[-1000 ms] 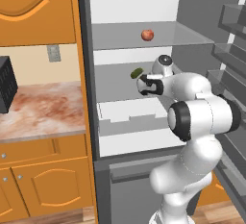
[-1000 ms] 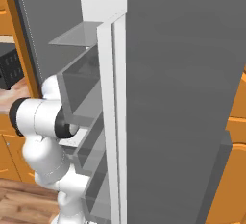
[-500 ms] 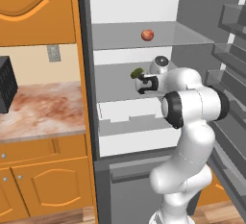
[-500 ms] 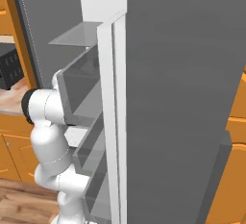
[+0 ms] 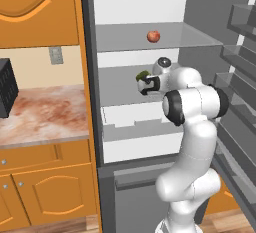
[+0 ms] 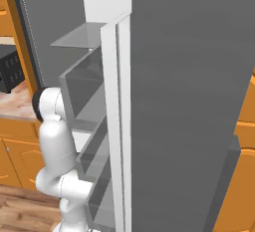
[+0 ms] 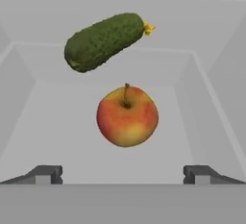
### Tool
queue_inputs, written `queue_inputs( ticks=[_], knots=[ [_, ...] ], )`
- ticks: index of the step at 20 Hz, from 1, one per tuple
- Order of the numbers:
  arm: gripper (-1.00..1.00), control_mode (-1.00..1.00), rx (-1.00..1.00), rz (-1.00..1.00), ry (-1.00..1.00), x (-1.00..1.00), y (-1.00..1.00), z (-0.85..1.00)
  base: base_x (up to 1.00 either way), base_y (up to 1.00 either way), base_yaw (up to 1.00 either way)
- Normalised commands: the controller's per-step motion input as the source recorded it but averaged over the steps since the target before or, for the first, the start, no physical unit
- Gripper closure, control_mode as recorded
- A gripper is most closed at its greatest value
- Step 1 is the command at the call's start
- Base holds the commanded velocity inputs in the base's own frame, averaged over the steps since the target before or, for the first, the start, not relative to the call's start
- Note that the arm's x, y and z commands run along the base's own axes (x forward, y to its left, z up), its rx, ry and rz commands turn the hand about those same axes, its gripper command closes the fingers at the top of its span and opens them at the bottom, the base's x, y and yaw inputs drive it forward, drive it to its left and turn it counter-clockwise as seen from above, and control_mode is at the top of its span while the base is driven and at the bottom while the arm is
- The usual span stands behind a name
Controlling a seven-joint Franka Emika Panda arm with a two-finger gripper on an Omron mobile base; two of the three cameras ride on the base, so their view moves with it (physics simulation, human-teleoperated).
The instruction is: Pick up the apple and peach from the fridge and place one fruit on each plate on the dining counter.
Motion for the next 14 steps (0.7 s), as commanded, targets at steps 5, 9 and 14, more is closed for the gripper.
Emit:
queue_inputs(
  ticks=[5, 9, 14],
  knots=[
    [-1.0, -1.0, 0.0, 0.0, 0.0, 0.38, 0.0, -0.12, 0.0, 0.0, 0.0],
    [-1.0, -1.0, 0.0, 0.0, 0.0, 0.4, -0.02, -0.18, 0.0, 0.0, 0.0],
    [-1.0, -1.0, 0.0, 0.0, 0.0, 0.4, -0.04, -0.19, 0.0, 0.0, 0.0]
  ],
)
